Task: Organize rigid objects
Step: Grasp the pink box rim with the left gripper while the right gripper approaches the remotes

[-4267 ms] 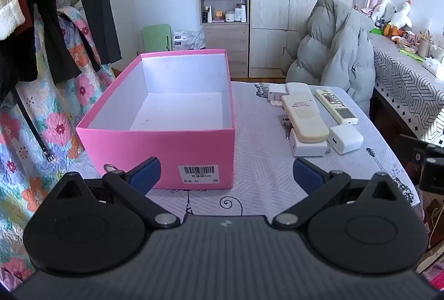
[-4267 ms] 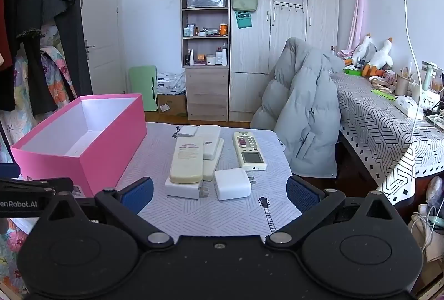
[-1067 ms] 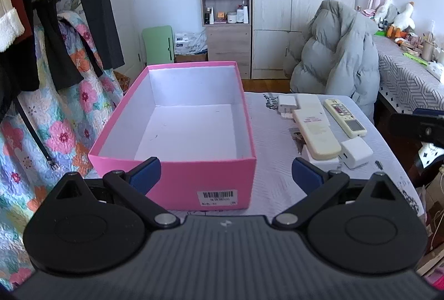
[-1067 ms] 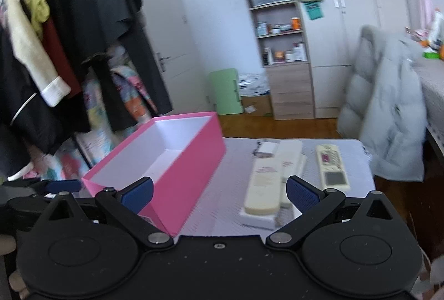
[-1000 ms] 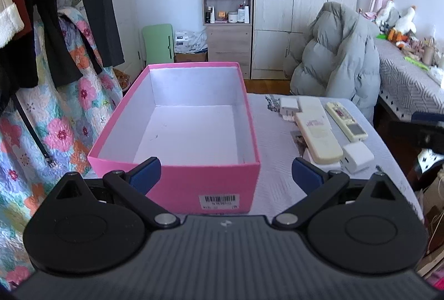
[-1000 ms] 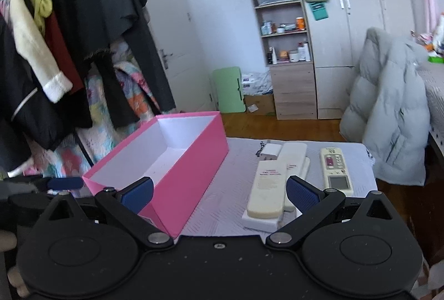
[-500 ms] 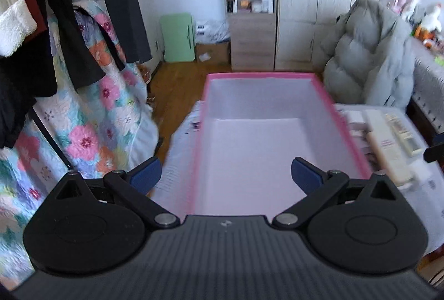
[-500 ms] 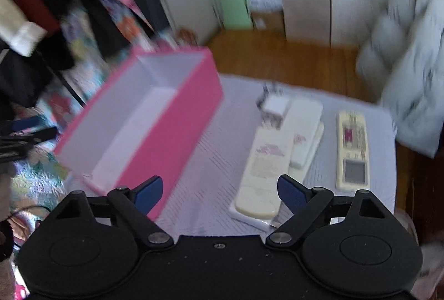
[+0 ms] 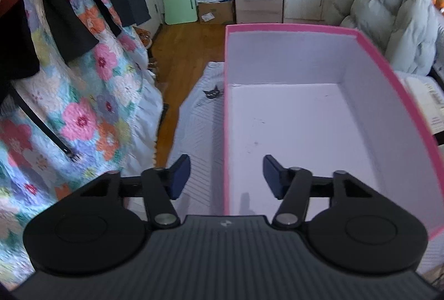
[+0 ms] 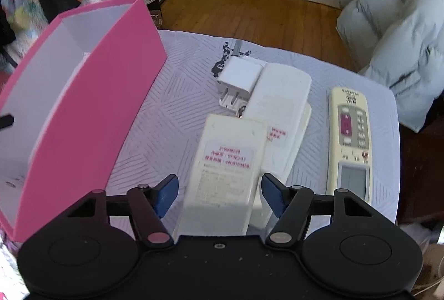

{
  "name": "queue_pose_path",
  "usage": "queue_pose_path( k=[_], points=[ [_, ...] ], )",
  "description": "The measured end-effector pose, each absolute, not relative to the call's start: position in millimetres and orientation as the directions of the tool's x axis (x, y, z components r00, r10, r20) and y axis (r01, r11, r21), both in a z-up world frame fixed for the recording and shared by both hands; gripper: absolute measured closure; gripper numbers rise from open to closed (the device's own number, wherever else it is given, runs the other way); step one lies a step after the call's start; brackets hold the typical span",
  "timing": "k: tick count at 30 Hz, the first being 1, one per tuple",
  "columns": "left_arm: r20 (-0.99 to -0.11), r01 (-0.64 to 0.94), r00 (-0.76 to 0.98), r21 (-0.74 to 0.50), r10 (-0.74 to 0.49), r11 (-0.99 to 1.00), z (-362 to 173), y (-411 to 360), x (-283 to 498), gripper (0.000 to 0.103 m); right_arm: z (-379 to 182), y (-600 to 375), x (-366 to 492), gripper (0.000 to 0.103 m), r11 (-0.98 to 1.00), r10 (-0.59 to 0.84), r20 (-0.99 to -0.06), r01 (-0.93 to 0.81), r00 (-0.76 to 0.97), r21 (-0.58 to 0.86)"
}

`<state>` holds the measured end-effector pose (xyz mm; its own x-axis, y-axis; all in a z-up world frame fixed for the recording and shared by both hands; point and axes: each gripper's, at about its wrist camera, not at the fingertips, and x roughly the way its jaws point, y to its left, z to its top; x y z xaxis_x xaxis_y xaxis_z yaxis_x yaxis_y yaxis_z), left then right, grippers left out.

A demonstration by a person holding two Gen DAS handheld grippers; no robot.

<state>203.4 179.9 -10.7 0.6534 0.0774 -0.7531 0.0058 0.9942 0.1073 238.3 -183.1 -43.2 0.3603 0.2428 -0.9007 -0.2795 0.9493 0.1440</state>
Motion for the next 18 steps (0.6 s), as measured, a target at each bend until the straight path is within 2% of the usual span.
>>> queue_pose_path(
  k=[4,6,9,13,18],
  points=[
    [-0.77,0.011,0.632,0.125,0.09,0.992,-16.9,182.3,215.7,0.08,-45.9,-178.5,246.7,0.03,0.947,0.236,-0.904,-0.295,0.357,0.131],
    [-0.779,0.001,0.622,0.102,0.079,0.995,-20.6,185.7,219.4,0.083,-44.0,-177.5,248.5,0.03,0.946,0.237,-0.903,-0.297,0.359,0.13],
    [-0.774,-0.003,0.632,0.047,0.038,0.999,-23.9,190.4,218.8,0.095,-45.8,-175.9,250.6,0.031,0.947,0.219,-0.904,-0.304,0.368,0.105],
    [-0.77,0.005,0.636,0.069,0.051,0.998,-26.1,185.0,218.9,0.099,-46.9,-169.0,248.8,0.031,0.945,0.188,-0.908,-0.321,0.375,0.063],
    [-0.753,-0.005,0.656,0.069,0.055,0.998,-20.7,182.4,216.3,0.1,-50.4,-158.3,247.4,0.029,0.94,0.1,-0.903,-0.337,0.417,-0.052]
  ],
)
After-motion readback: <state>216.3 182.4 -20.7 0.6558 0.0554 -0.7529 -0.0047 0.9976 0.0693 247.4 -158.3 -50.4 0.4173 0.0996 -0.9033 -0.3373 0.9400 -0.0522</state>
